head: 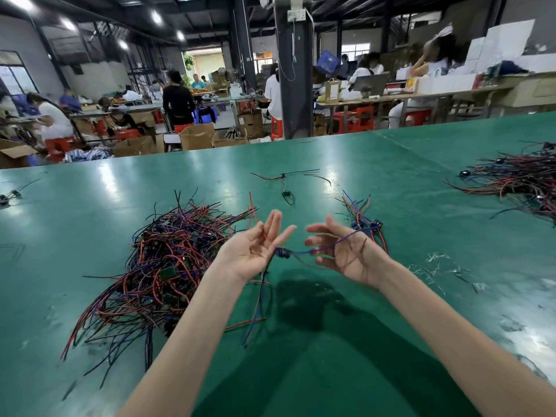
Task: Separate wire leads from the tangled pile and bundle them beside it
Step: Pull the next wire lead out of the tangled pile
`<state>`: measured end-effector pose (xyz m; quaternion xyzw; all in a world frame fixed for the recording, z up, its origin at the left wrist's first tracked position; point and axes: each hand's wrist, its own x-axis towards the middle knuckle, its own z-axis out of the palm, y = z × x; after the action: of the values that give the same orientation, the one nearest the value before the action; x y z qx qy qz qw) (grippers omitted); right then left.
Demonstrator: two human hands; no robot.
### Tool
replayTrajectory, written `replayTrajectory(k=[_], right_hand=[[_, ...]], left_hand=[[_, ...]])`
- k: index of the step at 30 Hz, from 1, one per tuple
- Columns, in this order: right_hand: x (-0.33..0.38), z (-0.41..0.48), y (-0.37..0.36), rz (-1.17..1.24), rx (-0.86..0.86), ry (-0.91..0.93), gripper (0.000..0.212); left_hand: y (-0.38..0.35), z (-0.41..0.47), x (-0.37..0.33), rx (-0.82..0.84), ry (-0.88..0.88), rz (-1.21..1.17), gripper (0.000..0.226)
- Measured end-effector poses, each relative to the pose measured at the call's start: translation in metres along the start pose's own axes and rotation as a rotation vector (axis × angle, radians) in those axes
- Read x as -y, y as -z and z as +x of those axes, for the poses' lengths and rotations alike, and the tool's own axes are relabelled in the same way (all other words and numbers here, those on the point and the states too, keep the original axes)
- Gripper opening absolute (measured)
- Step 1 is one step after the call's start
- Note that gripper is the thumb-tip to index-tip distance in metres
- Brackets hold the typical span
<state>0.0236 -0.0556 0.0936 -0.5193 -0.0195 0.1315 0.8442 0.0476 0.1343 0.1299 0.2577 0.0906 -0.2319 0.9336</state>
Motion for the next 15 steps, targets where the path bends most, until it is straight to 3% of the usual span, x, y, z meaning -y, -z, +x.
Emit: replayTrajectory(k=[2, 5, 10, 13, 15], right_hand=[[-0.001, -0.006, -0.005, -0.112, 0.141, -0.070, 0.031], [-0.014, -0.010, -0.015, -0.254, 0.206, -0.114, 0.039], [-0.025, -0.015, -0.027, -0.455, 0.163, -0.119, 0.023], [-0.029, -0.016, -0.029, -0.450, 0.118, -0.068, 0.028], [-0.032, -0.015, -0.031, -0.463, 0.080, -0.022, 0.025]], left_hand=[[0.009, 0.006, 0.006, -0.022, 0.003, 0.024, 0.038], [0.018, 0.010, 0.013, -0.015, -0.008, 0.067, 0.036], [0.023, 0.012, 0.022, 0.064, -0.113, 0.123, 0.028], [0.019, 0.011, 0.024, 0.145, -0.208, 0.182, 0.017], [0.015, 0.009, 0.024, 0.187, -0.256, 0.198, 0.022]])
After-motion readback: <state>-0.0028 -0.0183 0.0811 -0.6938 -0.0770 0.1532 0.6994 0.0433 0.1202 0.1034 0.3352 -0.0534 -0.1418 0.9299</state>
